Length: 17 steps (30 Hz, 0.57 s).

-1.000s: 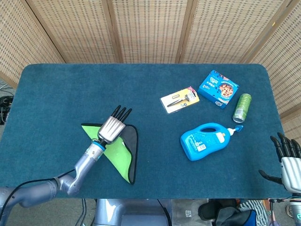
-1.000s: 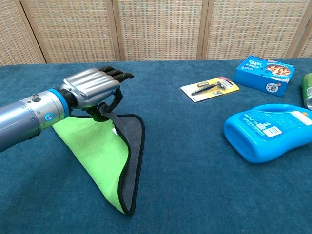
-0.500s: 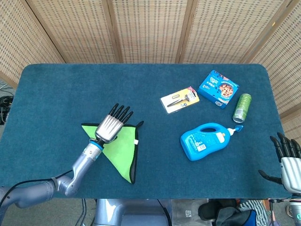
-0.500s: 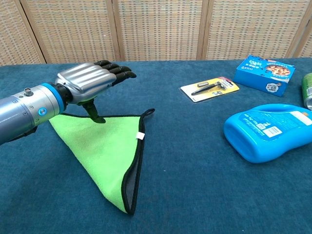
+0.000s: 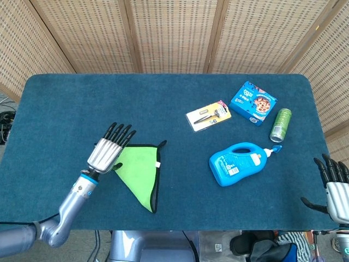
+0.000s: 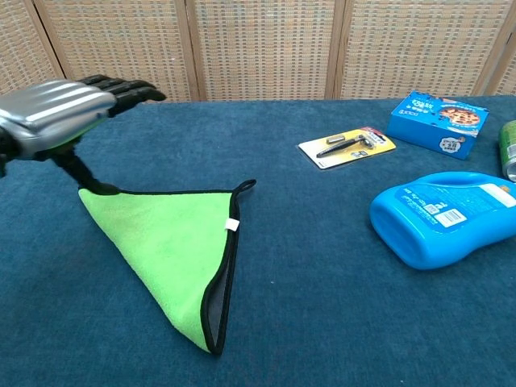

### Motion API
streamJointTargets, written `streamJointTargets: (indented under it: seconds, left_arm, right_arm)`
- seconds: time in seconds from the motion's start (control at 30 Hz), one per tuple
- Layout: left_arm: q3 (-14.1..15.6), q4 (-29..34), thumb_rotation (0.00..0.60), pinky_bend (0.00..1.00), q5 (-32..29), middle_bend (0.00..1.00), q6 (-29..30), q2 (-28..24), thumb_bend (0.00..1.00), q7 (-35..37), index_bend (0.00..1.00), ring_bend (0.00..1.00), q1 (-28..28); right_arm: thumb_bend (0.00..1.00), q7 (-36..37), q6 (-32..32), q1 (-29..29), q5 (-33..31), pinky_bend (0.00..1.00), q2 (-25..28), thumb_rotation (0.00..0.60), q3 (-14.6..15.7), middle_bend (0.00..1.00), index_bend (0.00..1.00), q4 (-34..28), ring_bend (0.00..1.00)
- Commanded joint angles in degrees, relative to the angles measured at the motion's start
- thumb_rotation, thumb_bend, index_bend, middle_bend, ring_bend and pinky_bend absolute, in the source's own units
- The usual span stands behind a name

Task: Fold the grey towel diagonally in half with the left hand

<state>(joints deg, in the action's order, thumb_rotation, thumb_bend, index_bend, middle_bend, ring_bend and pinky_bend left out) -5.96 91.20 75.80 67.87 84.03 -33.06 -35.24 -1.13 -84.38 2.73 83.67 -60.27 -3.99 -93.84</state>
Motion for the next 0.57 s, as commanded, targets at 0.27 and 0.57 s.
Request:
streamJointTargets:
  seconds: [0.27, 0.57]
  left_arm:
    - [12.1, 6.3, 0.600, 0.00, 4.4, 0.00, 13.6, -10.1, 0.12, 5.8, 0.00, 0.00, 16.4]
    - [15.3, 3.1, 0.600, 0.00, 9.2, 0.00, 20.8, -10.5, 0.12, 11.2, 0.00, 0.00, 23.7]
  right_arm:
    - [0.00, -2.7, 0.1, 0.1, 0.9, 0.00, 0.1, 0.600, 0.6, 0.00, 0.00, -1.4, 0.00]
    - [0.00, -4.1, 0.3, 0.3, 0.8, 0.00, -0.5, 0.600, 0.7, 0.00, 0.00, -1.4, 0.00]
